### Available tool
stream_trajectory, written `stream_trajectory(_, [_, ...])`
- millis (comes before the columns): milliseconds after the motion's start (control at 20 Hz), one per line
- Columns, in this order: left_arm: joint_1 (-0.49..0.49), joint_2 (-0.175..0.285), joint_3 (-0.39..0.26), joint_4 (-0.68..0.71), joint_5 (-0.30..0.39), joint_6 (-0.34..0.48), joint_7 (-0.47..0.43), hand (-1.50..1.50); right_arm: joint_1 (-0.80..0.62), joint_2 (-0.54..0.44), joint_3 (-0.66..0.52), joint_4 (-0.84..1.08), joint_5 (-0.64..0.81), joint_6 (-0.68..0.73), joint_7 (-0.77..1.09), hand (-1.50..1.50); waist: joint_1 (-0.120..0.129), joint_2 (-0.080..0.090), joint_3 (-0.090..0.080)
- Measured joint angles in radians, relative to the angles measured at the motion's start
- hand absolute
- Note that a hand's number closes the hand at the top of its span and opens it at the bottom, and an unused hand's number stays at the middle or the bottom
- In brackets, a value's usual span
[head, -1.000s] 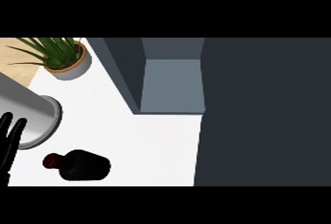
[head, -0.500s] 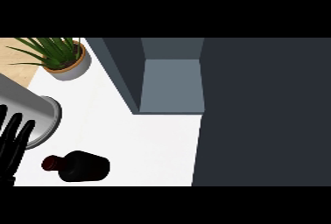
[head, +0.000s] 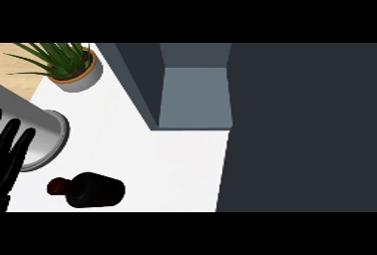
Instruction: Pick up the wine, place it into the cabinet and close the cabinet
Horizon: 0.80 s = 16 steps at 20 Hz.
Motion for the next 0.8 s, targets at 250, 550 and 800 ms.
stream_trajectory(250, [-0.049,0.013,0.012,-0.001,-0.024,0.024,0.051,-1.5,-0.054,-0.011,-0.013,-0.014,0.008,-0.026,0.082,-1.5,-0.003,0.0,0.0])
stream_trajectory(550, [-0.089,-0.001,0.01,0.023,-0.062,0.054,0.05,-1.5,-0.147,-0.013,-0.013,-0.009,0.019,-0.054,0.158,-1.5,-0.002,0.001,0.0])
stream_trajectory(800, [-0.048,-0.008,0.053,0.053,-0.039,0.031,-0.022,-1.5,-0.208,-0.032,-0.036,-0.013,0.025,-0.071,0.21,-1.5,-0.002,0.001,-0.001])
